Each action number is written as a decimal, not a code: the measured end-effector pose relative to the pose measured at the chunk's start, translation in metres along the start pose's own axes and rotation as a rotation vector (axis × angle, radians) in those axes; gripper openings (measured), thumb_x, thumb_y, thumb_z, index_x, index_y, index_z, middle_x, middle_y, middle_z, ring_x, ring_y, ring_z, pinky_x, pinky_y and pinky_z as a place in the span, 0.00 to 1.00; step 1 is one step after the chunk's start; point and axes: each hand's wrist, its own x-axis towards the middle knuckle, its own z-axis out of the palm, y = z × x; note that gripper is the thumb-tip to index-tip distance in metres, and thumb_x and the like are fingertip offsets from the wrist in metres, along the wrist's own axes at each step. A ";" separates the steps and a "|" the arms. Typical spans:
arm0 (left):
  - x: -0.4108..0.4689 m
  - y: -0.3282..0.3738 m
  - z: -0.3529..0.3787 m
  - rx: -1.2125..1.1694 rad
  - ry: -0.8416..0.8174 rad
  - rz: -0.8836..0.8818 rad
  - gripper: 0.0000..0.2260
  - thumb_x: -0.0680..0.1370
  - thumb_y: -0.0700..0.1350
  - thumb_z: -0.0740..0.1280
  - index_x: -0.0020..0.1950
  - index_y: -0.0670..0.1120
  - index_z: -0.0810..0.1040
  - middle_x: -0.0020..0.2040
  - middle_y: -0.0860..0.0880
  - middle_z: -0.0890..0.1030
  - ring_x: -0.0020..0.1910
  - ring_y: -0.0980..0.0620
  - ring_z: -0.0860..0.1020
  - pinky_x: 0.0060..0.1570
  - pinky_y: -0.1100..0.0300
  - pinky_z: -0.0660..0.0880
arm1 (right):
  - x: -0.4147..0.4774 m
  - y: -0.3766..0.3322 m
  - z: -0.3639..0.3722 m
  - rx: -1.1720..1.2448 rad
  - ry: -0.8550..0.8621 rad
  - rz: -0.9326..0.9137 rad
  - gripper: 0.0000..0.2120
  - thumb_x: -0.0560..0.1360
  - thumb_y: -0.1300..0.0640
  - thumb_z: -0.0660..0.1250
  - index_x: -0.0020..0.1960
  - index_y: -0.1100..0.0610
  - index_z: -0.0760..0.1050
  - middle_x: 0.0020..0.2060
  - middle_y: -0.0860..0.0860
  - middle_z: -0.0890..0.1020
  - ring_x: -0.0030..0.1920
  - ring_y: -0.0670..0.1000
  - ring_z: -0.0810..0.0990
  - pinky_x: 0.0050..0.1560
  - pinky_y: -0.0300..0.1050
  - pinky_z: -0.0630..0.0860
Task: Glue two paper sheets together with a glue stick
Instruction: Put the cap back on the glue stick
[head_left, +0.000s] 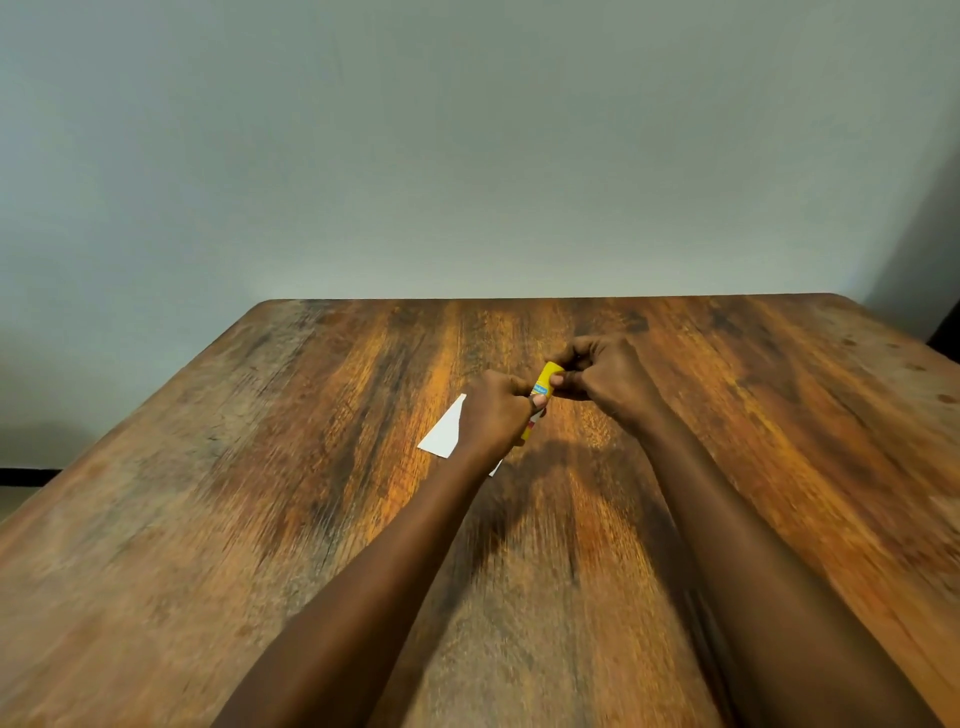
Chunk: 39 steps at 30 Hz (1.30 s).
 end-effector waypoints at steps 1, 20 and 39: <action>-0.001 -0.001 0.001 -0.005 0.001 -0.001 0.10 0.76 0.42 0.67 0.49 0.37 0.84 0.40 0.40 0.83 0.33 0.47 0.79 0.39 0.48 0.81 | 0.000 -0.001 0.000 -0.025 -0.003 0.001 0.08 0.70 0.74 0.67 0.49 0.71 0.78 0.42 0.56 0.81 0.38 0.48 0.81 0.32 0.32 0.79; 0.009 -0.026 0.001 -0.137 -0.037 0.026 0.13 0.74 0.39 0.70 0.57 0.35 0.81 0.55 0.39 0.83 0.47 0.49 0.82 0.44 0.69 0.75 | -0.004 0.029 -0.025 -0.417 0.152 0.030 0.15 0.69 0.68 0.72 0.56 0.62 0.80 0.52 0.58 0.83 0.50 0.54 0.81 0.49 0.43 0.76; 0.006 -0.031 0.005 0.091 0.005 0.026 0.12 0.80 0.44 0.61 0.59 0.44 0.81 0.52 0.46 0.85 0.48 0.42 0.80 0.42 0.60 0.67 | -0.002 0.045 -0.020 -0.602 0.178 0.075 0.18 0.68 0.65 0.73 0.58 0.62 0.78 0.57 0.61 0.80 0.55 0.58 0.80 0.48 0.45 0.75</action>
